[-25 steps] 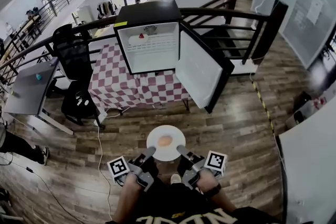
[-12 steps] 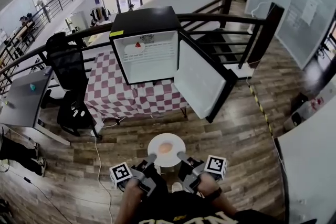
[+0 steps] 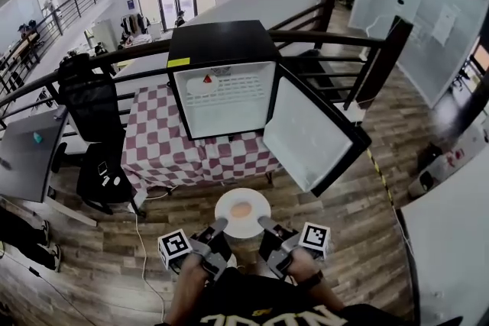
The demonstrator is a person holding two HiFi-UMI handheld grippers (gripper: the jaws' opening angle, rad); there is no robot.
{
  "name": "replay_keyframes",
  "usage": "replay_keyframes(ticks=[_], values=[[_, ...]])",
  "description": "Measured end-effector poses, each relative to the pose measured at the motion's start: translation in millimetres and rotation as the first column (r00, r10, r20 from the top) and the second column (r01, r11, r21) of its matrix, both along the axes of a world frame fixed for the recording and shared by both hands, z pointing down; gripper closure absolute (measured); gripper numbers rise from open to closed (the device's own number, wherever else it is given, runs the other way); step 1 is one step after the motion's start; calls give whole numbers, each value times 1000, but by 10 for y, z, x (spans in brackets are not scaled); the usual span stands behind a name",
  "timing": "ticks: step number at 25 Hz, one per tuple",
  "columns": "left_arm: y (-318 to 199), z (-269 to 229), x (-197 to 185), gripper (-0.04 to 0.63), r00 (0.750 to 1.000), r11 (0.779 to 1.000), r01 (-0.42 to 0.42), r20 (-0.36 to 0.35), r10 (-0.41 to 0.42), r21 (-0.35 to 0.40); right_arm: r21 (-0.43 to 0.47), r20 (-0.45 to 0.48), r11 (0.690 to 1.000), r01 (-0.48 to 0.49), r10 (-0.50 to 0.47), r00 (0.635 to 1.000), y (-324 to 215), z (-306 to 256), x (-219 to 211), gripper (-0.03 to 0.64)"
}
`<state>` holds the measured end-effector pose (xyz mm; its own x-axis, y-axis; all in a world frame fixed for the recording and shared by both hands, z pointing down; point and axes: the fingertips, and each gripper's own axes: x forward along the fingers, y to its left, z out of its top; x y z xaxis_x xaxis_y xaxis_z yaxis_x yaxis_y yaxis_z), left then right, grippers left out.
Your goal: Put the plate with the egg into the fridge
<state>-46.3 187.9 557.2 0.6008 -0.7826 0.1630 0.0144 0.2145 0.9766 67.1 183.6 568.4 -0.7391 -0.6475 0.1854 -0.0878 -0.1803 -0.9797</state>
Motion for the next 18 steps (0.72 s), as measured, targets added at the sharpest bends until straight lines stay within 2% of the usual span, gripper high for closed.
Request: replay_keyframes(ticks=[5,9,18], values=[[-290,-18,-397,552,1000,1000,9,-13,-9,14,-5,7,1000,2,-2,1000,-276,-18,-400,583],[-438,8,-613,552,999,999,33,-10,-33,-2,-13,4,1000,-8,8,1000,-411,-13,-615,583],[-656,141,-713,551,997,999,5,-70,-8,-36,-46,-25,998,-50,49,998,-589,86,-722,583]])
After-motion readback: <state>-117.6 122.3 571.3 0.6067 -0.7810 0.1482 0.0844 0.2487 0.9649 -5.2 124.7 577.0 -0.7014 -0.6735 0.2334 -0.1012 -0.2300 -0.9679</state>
